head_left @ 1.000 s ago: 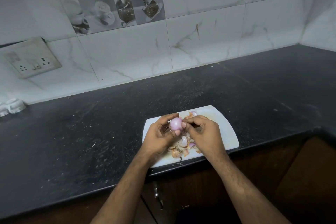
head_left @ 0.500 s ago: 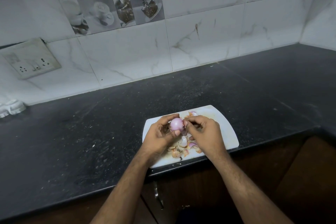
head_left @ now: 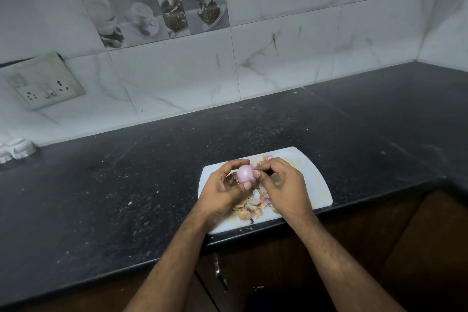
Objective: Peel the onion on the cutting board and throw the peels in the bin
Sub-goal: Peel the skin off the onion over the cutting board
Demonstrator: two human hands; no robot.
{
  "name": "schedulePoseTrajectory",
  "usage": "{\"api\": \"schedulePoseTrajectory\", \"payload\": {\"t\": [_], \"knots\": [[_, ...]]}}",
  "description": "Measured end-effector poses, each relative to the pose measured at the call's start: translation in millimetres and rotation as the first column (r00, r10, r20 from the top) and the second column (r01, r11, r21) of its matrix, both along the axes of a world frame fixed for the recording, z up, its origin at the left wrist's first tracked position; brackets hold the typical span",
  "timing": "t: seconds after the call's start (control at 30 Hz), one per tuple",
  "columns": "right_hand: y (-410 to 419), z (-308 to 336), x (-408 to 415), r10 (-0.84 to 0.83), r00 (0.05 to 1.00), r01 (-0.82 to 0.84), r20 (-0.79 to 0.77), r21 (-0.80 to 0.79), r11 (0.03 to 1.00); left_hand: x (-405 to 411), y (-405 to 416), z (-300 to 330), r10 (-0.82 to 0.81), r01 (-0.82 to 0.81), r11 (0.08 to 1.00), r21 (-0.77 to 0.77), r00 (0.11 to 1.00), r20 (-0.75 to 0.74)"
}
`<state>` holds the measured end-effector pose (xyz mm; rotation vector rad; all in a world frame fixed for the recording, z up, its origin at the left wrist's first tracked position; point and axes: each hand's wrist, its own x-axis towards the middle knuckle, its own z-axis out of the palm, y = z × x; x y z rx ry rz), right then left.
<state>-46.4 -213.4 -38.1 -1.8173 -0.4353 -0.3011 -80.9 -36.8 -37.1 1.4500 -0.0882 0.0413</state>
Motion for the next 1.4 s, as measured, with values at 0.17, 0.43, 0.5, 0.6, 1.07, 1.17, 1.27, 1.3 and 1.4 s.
{"api": "schedulePoseTrajectory", "payload": {"t": [0.17,0.43,0.5,0.6,1.07,1.17,1.27,1.3,1.4], "knots": [[3,-5,3,-0.052,0.999,0.053,0.013,-0.093,0.994,-1,1,1,-0.016,0.016,1.0,0.002,1.0,-0.006],[6,-4,2,-0.143,0.989,0.147,0.039,-0.165,0.975,-2,1,2,-0.033,0.033,0.999,-0.012,0.999,0.011],[5,-5,3,-0.164,0.986,0.166,0.027,-0.148,0.975,-2,1,2,-0.023,0.024,0.999,-0.041,1.0,0.01],[5,-4,5,-0.179,0.983,0.181,0.024,-0.136,0.974,-1,0,2,0.007,-0.006,0.998,-0.06,1.0,0.016],[2,2,-1,-0.036,0.999,0.036,-0.005,-0.051,0.998,-1,-4,3,0.013,-0.013,0.999,-0.036,1.0,0.005],[1,4,0,0.002,1.0,-0.003,-0.029,-0.045,0.999,-1,-5,3,0.006,-0.006,1.0,0.003,1.0,0.008],[1,1,6,0.025,1.0,-0.023,0.013,-0.125,0.992,1,-5,-2,0.005,-0.007,0.998,0.061,0.999,0.034],[1,-1,8,0.033,0.999,-0.029,0.019,-0.153,0.988,1,-5,-3,0.009,-0.013,0.997,0.08,0.999,0.045],[1,-3,11,0.044,0.998,-0.035,0.043,-0.2,0.979,2,-9,-4,0.021,-0.036,0.985,0.171,0.996,0.087]]}}
